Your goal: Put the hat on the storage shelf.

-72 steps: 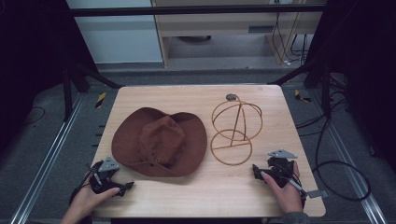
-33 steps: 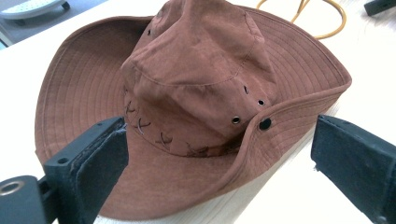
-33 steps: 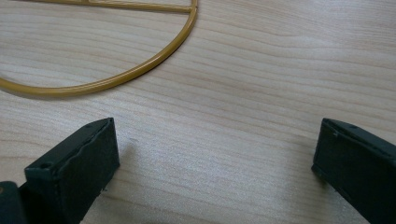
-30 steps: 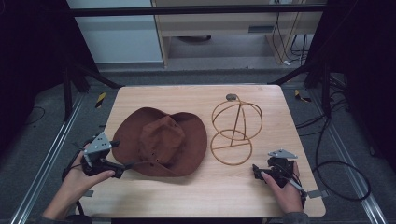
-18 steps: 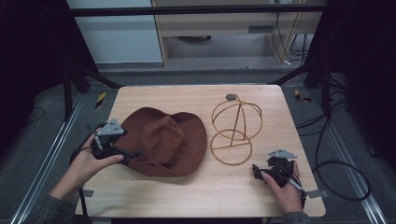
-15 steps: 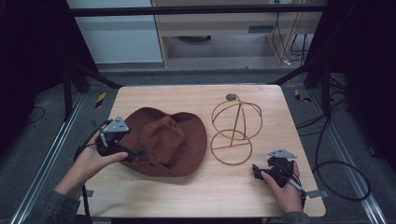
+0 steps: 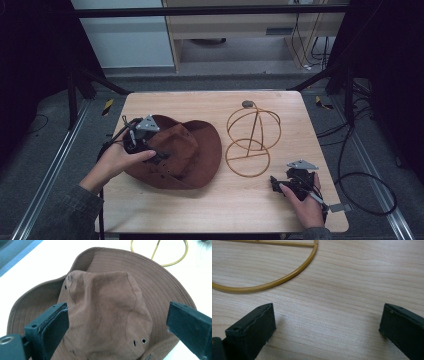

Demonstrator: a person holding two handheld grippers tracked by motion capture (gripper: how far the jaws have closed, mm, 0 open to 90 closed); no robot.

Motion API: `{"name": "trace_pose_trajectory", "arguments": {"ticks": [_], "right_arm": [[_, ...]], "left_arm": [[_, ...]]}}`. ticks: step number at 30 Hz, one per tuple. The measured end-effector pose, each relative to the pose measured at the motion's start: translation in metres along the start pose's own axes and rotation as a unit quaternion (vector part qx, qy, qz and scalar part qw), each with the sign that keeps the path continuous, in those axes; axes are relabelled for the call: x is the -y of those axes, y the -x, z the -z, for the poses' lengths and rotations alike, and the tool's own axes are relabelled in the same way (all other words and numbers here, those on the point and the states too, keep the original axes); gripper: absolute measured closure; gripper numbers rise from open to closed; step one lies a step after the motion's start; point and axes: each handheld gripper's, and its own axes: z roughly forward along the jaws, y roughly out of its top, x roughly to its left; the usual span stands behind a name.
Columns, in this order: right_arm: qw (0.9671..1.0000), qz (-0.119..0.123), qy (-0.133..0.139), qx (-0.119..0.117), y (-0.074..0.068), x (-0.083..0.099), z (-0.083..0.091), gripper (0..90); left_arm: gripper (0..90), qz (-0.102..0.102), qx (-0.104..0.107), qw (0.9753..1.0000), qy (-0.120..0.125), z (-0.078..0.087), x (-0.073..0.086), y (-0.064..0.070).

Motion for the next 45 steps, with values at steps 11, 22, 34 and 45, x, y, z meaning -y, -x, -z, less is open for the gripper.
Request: {"name": "trace_pose_trajectory", "arguments": {"ticks": [11,22,34,45], "right_arm": [[1.0000,0.001,0.000,0.000,0.000,0.000,0.000,0.4],[1.0000,0.001,0.000,0.000,0.000,0.000,0.000,0.4],[1.0000,0.001,0.000,-0.001,0.000,0.000,0.000,0.4],[1.0000,0.002,0.000,-0.001,0.000,0.000,0.000,0.4]], "left_arm": [[4.2,-0.007,0.003,0.9995,-0.030,-0.014,-0.016,-0.008],[3.9,-0.008,-0.008,0.9984,-0.056,-0.021,-0.026,-0.016],[11.3,-0.002,-0.009,0.9970,-0.077,-0.030,-0.032,-0.022],[23.6,-0.002,-0.007,0.9947,-0.103,-0.050,-0.028,-0.028]]}}
